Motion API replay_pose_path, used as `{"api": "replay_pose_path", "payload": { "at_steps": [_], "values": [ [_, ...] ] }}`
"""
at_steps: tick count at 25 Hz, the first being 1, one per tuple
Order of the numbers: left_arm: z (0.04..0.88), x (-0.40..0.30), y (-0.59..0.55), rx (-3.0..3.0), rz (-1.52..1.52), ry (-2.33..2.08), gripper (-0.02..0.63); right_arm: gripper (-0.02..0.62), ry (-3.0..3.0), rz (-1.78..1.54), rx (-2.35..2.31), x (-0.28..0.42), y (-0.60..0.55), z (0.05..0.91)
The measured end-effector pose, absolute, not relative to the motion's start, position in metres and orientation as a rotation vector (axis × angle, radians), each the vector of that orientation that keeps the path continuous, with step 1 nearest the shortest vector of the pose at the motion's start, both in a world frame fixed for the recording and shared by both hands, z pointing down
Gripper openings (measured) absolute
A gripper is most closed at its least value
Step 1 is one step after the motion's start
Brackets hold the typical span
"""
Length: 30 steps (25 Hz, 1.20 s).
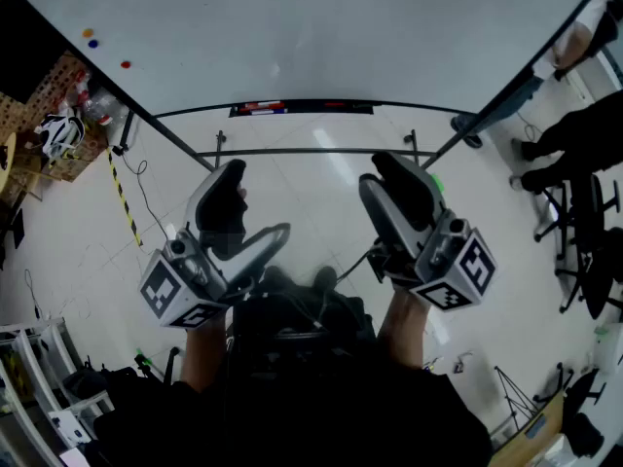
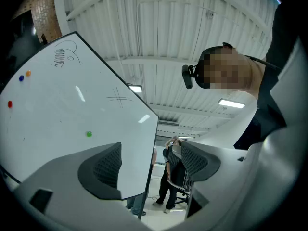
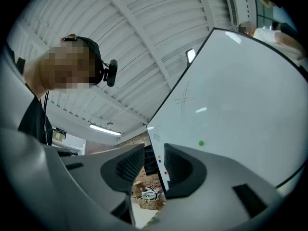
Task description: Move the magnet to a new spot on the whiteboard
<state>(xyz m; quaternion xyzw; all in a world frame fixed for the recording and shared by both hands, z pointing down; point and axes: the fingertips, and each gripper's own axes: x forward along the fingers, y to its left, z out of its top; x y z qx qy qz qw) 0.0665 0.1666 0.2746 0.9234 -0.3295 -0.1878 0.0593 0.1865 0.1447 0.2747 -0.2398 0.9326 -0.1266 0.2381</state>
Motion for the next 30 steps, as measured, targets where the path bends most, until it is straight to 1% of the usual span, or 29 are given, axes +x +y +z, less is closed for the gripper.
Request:
{"api": "replay_pose_path", "payload": {
  "at_steps": [6,13,18,23,30],
  "values": [
    [0.276,0.068,0.169,2.789,-0.568,-1.015,0.382,0.133,2.566,-0.341,-0.667,0.188,0.145,0.278],
    [0.28,0.051,0.155,2.773,-0.618,-1.002,0.382,0.133,2.649,-0.278,-0.787,0.169,0.132,0.288],
    [0.288,0.018,0.126,2.744,-0.677,-0.938,0.382,0.133,2.7,-0.216,-0.924,0.135,0.106,0.294],
    [0.292,-0.043,0.076,2.73,-0.71,-0.982,0.382,0.133,2.768,-0.202,-0.954,0.075,0.052,0.293],
    [0.292,-0.07,0.02,2.788,-0.731,-0.805,0.383,0.133,2.773,-0.137,-1.138,0.039,0.006,0.287]
  ]
}}
